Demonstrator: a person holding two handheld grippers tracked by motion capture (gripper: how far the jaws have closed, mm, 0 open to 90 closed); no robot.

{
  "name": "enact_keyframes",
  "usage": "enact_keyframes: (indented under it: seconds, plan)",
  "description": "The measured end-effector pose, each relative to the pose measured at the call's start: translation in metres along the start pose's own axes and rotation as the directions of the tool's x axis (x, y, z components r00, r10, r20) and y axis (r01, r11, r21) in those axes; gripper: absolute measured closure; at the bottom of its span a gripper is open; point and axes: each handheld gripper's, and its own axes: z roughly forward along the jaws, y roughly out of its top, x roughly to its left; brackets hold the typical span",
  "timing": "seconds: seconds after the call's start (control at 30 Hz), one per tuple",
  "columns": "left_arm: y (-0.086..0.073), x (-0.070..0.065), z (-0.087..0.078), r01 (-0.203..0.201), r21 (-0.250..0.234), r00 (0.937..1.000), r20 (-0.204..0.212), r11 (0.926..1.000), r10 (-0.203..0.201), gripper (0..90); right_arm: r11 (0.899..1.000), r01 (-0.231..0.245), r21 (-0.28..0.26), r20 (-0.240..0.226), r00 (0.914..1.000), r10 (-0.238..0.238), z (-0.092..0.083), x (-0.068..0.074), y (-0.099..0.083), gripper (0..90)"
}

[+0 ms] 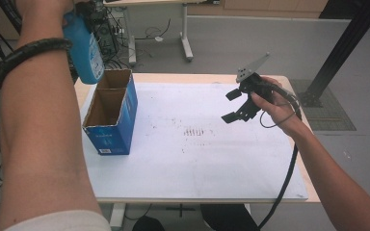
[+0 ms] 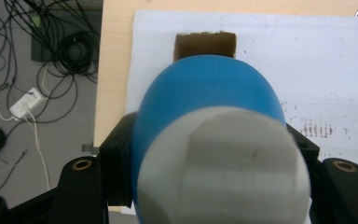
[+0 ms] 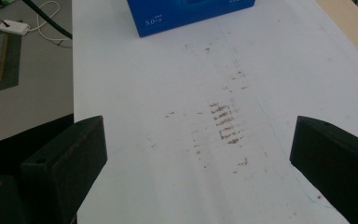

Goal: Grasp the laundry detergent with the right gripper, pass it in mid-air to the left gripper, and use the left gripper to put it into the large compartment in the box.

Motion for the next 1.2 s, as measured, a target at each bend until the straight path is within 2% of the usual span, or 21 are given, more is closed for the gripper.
enact_keyframes:
  seconds: [0.07, 0.3, 0.87, 1.2]
  plan:
    - [-0.001, 0.002, 0.005, 0.007, 0.000, 0.9999, 0.009, 1.0000, -0.007, 37.3, 1.000, 0.003, 0.002, 0.000, 1.0000, -0.003, -0.001, 0.000, 0.000, 3.8]
    - [-0.005, 0.001, 0.023, -0.009, 0.019, 0.9999, -0.007, 0.9998, 0.009, 37.4, 1.000, 0.000, 0.000, 0.000, 1.0000, 0.000, -0.002, 0.000, -0.001, 3.8]
    - [-0.018, 0.005, 0.070, -0.003, 0.047, 0.9999, 0.015, 0.9989, 0.002, 37.4, 1.000, 0.008, 0.011, 0.001, 1.0000, -0.008, 0.003, 0.002, 0.001, 3.8]
    - [-0.028, 0.008, 0.092, -0.003, 0.056, 0.9997, 0.026, 0.9984, 0.001, 37.4, 1.000, 0.013, 0.023, -0.001, 0.9999, -0.013, 0.007, 0.004, 0.002, 3.9]
